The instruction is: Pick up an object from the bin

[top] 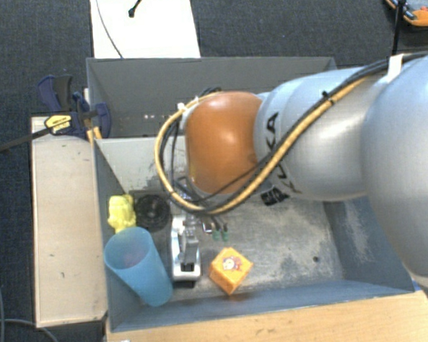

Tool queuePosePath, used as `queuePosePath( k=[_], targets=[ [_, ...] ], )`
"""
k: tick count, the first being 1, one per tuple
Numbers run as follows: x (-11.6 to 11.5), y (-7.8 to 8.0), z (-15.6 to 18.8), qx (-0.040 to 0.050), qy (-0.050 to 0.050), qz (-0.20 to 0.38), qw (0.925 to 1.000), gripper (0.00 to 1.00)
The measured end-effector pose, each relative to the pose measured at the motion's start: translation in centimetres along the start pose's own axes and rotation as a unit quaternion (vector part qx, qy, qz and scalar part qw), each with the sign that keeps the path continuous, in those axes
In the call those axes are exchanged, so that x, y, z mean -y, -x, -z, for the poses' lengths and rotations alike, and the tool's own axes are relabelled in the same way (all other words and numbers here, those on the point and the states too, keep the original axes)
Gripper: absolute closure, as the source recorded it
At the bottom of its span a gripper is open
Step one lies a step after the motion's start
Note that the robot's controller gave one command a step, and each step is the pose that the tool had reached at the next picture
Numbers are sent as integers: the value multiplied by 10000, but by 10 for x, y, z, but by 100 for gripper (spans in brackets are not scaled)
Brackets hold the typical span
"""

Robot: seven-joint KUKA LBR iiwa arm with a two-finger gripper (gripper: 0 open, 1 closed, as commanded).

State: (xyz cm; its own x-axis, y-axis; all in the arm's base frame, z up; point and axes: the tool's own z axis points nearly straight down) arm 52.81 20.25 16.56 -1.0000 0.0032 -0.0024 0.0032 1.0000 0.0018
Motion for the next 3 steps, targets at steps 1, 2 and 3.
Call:
queuePosePath(
  k=[1,2,3],
  targets=[
    [28,-2,-23,-63,-33,53,10000,0],
    [36,-6,-10,31,5,381,9993,0],
    [50,-21,-29,-5,-4,1335,9910,0]
  ],
)
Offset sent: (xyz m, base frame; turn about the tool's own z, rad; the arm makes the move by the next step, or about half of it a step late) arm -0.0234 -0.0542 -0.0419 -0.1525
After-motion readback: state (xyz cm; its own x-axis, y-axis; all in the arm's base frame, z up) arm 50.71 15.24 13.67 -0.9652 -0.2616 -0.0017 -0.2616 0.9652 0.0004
